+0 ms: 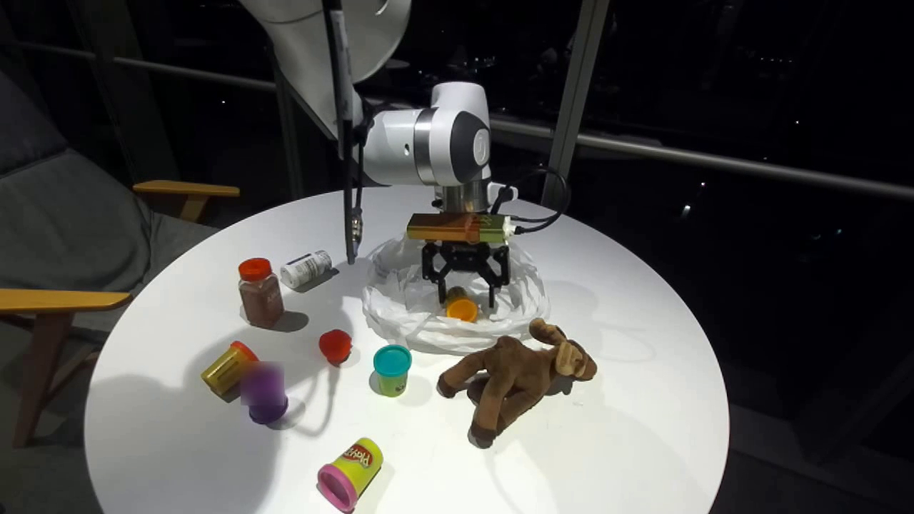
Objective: Remove the objects in the plastic and put them on the table
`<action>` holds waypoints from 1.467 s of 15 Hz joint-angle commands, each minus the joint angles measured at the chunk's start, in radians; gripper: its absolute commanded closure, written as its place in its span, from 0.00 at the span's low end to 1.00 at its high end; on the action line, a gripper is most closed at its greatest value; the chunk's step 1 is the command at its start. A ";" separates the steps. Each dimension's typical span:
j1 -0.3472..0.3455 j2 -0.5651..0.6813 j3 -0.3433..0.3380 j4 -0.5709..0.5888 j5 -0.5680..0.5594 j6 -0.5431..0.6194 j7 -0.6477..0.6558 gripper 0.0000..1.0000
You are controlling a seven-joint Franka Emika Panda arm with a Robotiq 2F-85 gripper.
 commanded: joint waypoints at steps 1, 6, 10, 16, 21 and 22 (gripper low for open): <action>-0.018 0.030 0.015 0.067 0.008 -0.036 -0.045 0.40; -0.022 0.000 0.019 0.057 0.018 -0.053 -0.037 0.70; -0.019 -0.100 0.025 0.011 0.046 -0.135 -0.008 0.77; -0.004 -0.307 0.007 -0.111 0.060 -0.334 0.105 0.78; -0.028 -0.452 0.006 -0.366 0.079 -0.312 0.201 0.78; -0.038 -0.464 0.008 -0.417 0.094 -0.285 0.214 0.78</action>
